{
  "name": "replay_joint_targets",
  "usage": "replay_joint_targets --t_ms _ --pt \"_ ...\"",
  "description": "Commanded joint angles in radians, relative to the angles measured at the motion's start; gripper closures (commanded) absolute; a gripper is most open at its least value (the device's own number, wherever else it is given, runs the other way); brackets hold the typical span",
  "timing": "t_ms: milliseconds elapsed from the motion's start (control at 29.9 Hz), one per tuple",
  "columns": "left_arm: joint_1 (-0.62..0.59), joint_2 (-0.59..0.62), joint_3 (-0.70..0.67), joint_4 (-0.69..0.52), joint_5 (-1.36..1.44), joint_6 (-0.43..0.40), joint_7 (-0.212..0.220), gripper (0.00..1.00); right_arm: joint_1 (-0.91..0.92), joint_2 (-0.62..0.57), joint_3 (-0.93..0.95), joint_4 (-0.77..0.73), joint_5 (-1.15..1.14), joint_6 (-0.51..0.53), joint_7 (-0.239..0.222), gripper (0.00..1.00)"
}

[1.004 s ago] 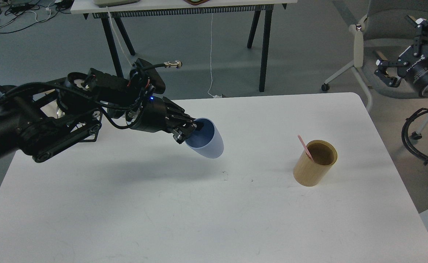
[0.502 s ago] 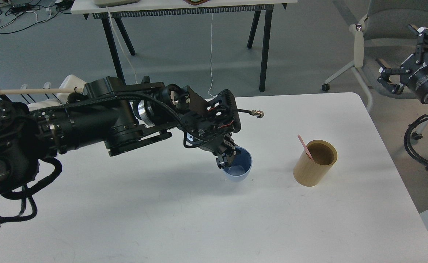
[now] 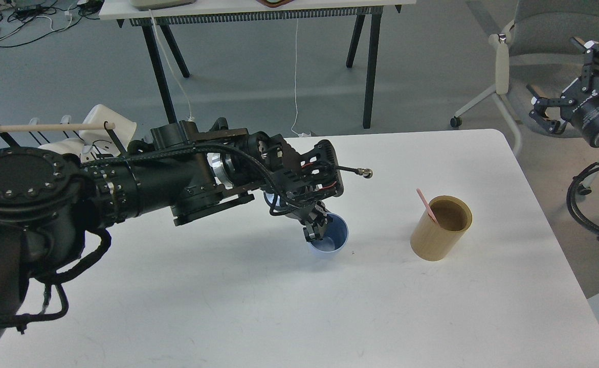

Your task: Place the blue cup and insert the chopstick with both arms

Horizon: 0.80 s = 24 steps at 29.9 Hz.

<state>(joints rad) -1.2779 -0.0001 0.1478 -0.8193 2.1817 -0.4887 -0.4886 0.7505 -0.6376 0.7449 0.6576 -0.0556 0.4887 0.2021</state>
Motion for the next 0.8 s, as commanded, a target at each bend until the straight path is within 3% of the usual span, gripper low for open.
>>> replay_joint_targets --t_ms 0,502,770 --pt "0.006 0.0 0.001 0.006 0.0 0.0 0.0 0.91 0.0 0.006 -0.001 0.002 0.0 0.0 0.0 0.01" --pt "0.009 0.0 -0.008 0.008 -0.034 0.0 0.0 0.73 -0.014 0.007 -0.002 0.008 -0.001 0.0 0.0 0.01" --pt "0.002 0.011 -0.039 0.051 -0.187 0.0 0.0 0.6 -0.008 0.006 -0.004 0.01 -0.013 0.0 0.0 0.01"
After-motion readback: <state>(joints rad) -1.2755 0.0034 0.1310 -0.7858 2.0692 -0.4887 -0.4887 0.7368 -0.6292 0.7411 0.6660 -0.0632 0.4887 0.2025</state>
